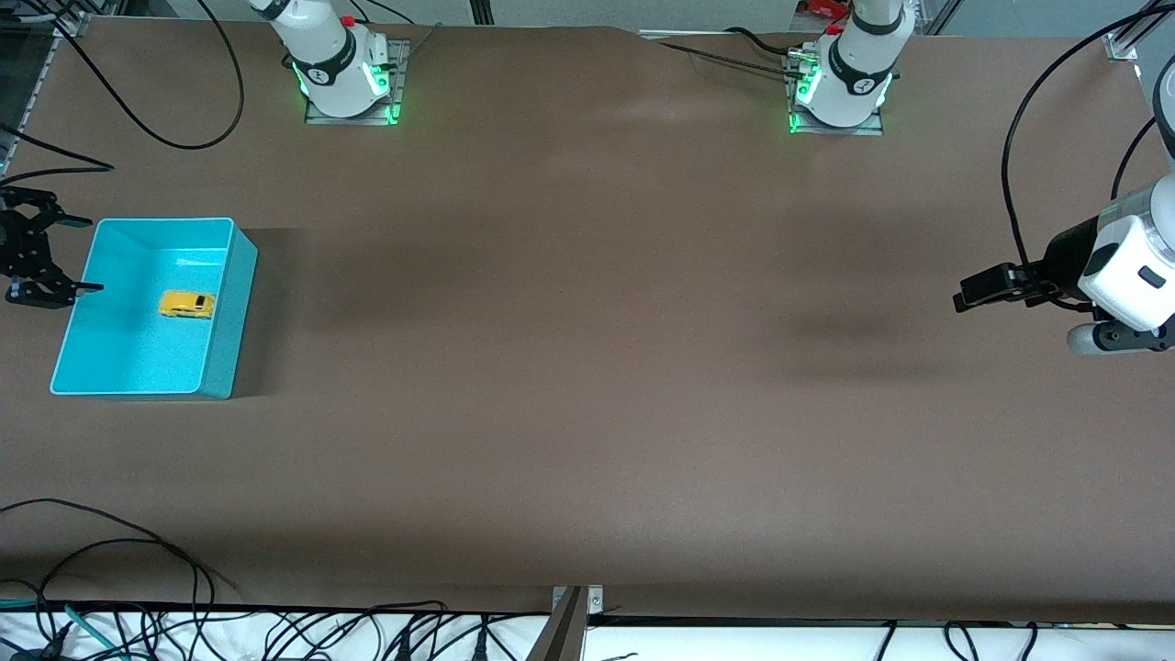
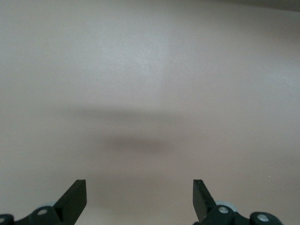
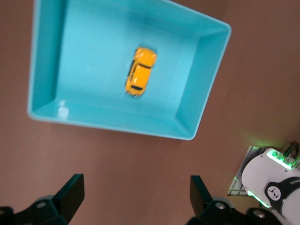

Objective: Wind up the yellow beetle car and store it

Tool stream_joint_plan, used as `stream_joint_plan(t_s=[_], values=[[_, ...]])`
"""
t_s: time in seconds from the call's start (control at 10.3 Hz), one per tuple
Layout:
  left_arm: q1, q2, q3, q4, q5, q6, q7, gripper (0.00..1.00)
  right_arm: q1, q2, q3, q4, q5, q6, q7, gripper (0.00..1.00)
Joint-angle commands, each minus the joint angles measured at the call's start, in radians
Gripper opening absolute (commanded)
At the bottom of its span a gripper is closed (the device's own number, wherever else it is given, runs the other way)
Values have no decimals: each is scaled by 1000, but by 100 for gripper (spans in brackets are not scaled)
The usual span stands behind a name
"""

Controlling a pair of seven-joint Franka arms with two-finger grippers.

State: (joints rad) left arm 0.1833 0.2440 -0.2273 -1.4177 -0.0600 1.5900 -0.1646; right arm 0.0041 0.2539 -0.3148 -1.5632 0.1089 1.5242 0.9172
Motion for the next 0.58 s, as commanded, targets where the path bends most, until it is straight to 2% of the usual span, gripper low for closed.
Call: stream_joint_plan(t_s=[0.0,0.1,0.19,0.39,0.49], values=[[5,-9,-1,-9,-18,-7,28,100,2,-100,61,6,-21,-3,-230,100],[5,-9,-1,-9,-20,-7,28,100,2,-137,75,2,-21,7,-361,100],[5,-9,-1,-9,-18,-7,28,100,2,-151,121,2,-23,23,-477,100],[5,-9,-1,-9,-20,-7,28,100,2,-194,183,-41,-28,132,-656,100],[7,-9,-1,-9,-20,-7,28,100,2,-203,227,-55,-88,158,-720,100]])
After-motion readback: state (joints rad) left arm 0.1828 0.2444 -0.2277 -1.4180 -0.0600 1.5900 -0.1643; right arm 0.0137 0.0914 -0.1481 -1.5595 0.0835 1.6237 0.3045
